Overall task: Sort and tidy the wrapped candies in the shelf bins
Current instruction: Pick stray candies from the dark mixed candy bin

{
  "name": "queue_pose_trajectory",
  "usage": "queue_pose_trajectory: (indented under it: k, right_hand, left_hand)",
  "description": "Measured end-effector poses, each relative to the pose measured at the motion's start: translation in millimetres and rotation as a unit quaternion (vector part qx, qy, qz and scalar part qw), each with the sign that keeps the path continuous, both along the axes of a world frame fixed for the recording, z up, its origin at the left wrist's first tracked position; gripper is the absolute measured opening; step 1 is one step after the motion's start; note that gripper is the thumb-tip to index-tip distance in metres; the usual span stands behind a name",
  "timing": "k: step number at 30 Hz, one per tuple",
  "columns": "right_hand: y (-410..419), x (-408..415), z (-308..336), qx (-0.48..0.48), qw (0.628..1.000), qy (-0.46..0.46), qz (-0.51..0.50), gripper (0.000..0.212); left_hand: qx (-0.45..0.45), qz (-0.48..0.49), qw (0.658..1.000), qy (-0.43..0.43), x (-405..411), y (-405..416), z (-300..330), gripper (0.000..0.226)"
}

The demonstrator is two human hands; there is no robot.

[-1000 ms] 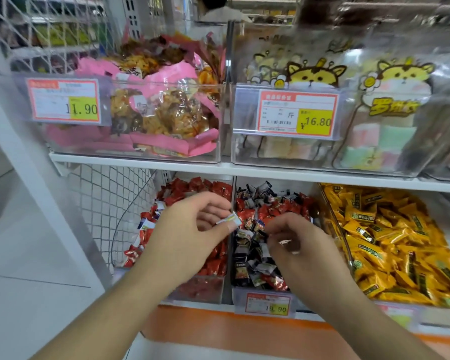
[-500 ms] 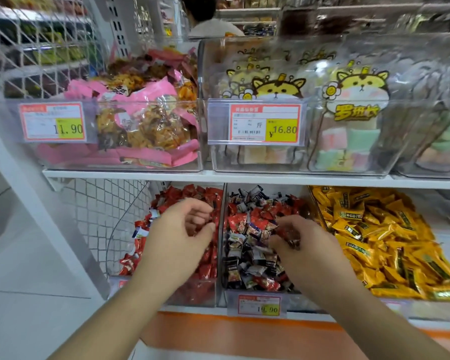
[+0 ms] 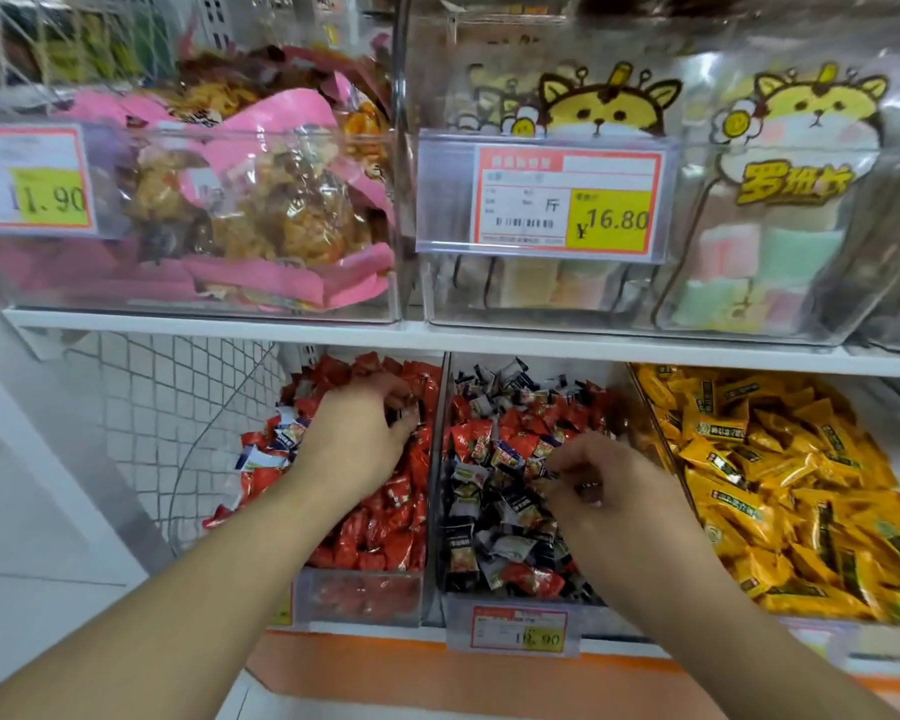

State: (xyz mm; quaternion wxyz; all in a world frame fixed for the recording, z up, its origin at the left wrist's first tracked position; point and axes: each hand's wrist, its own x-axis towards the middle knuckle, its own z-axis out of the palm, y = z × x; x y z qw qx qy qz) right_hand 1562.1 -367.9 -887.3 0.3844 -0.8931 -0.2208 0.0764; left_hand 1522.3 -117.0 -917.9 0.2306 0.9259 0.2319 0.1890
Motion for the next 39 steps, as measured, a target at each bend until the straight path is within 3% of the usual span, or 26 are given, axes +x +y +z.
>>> queue_pose_trajectory:
  k: [6,9,14,18,21,27,31,35,39]
  right_hand:
    - [7,-8,-1,-0.009,1.0,0.005,0.017,0.011]
    - [10,-13,0,0.004,1.0,0.007,0.021,0.013]
    - [13,-28,8,0.05,0.997,0.001,0.059,0.019]
    - [9,-35,15,0.155,0.981,0.049,0.105,0.017]
    - [4,-36,23,0.179,0.974,0.064,0.123,0.005]
    - [-6,-32,26,0.161,0.978,0.079,0.104,0.009]
    - [-7,-19,21,0.096,0.992,0.058,0.062,0.006]
    - [-10,-7,14,-0.035,0.997,-0.05,0.056,0.048]
    - [-11,-6,11,-0.047,0.993,-0.083,0.066,0.043]
  left_hand:
    - [0.002,0.025,0.996,-0.091,-17,-5,7,0.013]
    - [-0.004,0.013,0.995,-0.094,-35,-9,15,0.009]
    - [-0.132,-0.002,0.98,-0.152,-78,-41,37,0.012]
    - [-0.199,-0.053,0.97,-0.13,-93,-75,48,0.019]
    - [-0.227,-0.069,0.964,-0.121,-94,-89,51,0.021]
    - [-0.276,-0.092,0.949,-0.119,-89,-104,52,0.022]
    - [-0.231,-0.069,0.958,-0.155,-87,-95,57,0.023]
    - [-0.163,0.007,0.977,-0.137,-73,-58,49,0.022]
    - [-0.166,0.018,0.982,-0.083,-55,-33,30,0.021]
